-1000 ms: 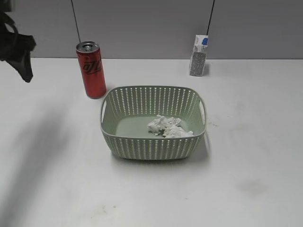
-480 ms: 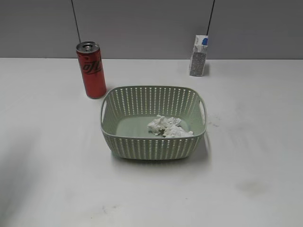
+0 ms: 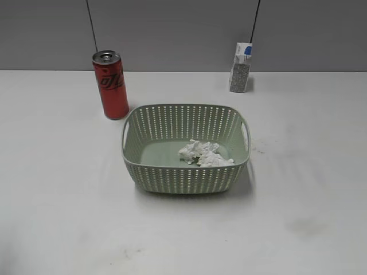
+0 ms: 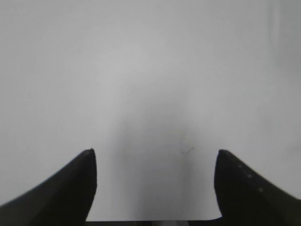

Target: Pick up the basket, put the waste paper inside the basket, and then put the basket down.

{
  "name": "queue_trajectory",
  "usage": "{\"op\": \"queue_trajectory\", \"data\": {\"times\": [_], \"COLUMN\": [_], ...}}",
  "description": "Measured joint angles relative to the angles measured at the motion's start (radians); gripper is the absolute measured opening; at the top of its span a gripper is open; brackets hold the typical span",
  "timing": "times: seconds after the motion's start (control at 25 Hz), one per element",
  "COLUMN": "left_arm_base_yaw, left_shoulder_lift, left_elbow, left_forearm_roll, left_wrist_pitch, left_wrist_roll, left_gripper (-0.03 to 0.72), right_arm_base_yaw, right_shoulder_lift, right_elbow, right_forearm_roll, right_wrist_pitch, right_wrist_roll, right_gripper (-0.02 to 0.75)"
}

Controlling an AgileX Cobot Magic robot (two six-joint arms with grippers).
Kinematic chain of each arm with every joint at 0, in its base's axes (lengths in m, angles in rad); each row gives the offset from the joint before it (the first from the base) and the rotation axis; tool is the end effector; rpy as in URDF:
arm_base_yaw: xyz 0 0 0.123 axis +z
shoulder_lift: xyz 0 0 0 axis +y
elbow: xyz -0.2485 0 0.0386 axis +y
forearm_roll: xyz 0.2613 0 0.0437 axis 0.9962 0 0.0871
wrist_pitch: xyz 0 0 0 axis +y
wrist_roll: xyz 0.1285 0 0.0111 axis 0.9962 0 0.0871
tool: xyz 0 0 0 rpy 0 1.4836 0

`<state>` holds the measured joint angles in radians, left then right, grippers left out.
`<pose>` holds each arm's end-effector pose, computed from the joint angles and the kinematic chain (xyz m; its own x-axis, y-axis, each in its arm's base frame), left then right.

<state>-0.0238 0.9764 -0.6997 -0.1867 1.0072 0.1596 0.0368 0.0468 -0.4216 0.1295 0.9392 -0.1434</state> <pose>0.2029 -0.0251 0.2029 -0.9212 0.0802 -0.3808 0.1366 0.9829 -0.1233 0.0943 0.0169 0.2509 -0.4458 -0.0827 -0.8913 -0.1594 0.9872 -0.0119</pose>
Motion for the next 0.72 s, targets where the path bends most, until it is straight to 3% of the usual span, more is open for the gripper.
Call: {"op": "queue_trajectory", "data": {"times": [0.2,0.72], "left_arm_base_yaw": [0.0,0.0], "left_shoulder_lift": [-0.207,-0.592], "left_elbow": [0.152,0.191], "left_forearm_roll": [0.016,0.071], "left_wrist_pitch": [-0.017,0.035], "left_wrist_roll": [0.0,0.0], "left_gripper": [0.592,0.592], "right_arm_base_yaw": [0.0,0.0], "right_shoulder_lift": [0.0,0.0], "right_elbow": [0.0,0.0], "right_forearm_roll": [0.0,0.0], "right_wrist_pitch": [0.0,0.0], "right_wrist_roll": [0.0,0.0], "right_gripper": [0.58,0.58]}}
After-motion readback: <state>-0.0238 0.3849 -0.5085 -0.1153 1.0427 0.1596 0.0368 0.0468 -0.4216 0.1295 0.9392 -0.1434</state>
